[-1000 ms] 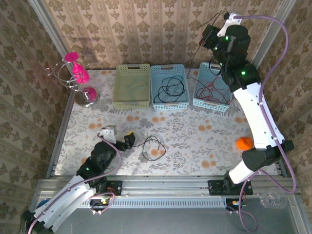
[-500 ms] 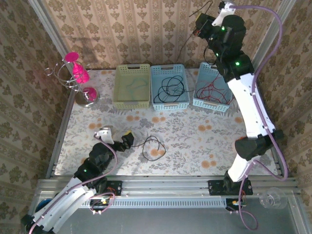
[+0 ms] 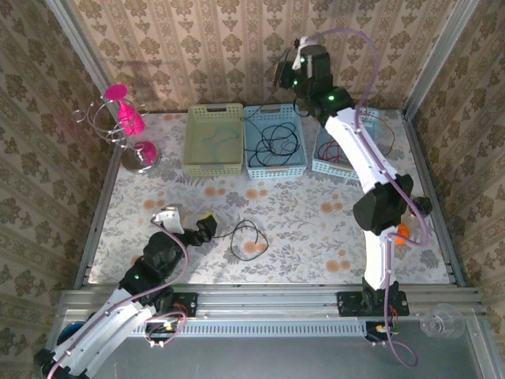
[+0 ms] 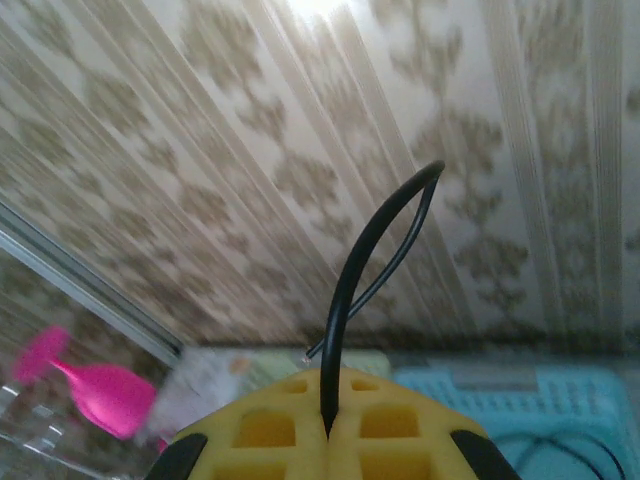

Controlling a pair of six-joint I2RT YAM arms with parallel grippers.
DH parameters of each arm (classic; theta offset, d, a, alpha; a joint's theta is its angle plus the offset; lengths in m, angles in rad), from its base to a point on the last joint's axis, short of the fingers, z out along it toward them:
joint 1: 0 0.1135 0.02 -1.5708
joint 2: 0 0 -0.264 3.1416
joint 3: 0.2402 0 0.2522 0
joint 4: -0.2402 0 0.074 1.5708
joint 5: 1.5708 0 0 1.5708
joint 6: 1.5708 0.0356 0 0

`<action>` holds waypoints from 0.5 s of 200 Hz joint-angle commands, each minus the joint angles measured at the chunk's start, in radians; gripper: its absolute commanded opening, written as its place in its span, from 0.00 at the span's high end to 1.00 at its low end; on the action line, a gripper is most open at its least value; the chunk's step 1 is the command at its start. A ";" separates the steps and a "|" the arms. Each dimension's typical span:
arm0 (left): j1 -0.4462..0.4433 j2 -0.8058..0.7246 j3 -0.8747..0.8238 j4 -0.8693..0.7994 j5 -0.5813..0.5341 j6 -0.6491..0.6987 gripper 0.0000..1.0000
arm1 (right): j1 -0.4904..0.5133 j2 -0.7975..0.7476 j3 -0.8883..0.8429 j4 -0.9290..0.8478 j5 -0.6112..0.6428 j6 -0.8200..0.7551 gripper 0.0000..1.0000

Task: Untangle the cables

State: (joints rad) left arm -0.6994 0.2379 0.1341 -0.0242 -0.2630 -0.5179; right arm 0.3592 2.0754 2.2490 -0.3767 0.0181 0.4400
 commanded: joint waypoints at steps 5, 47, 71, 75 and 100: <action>0.004 -0.041 0.031 -0.032 0.013 -0.014 0.00 | -0.011 0.089 0.016 -0.119 0.058 -0.088 1.00; 0.004 -0.065 0.020 -0.041 0.007 -0.027 0.00 | -0.016 0.264 0.115 -0.374 0.009 -0.178 0.82; 0.003 -0.059 0.022 -0.033 0.002 -0.029 0.00 | -0.012 0.341 0.228 -0.556 0.005 -0.213 0.55; 0.003 -0.058 0.023 -0.030 0.002 -0.028 0.00 | -0.011 0.335 0.224 -0.567 0.013 -0.215 0.53; 0.004 -0.048 0.031 -0.024 0.005 -0.030 0.00 | 0.020 0.215 0.092 -0.550 0.109 -0.245 0.41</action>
State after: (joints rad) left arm -0.6994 0.1875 0.1345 -0.0536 -0.2611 -0.5316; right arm 0.3496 2.4126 2.4008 -0.8394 0.0425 0.2516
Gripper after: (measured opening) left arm 0.999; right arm 0.560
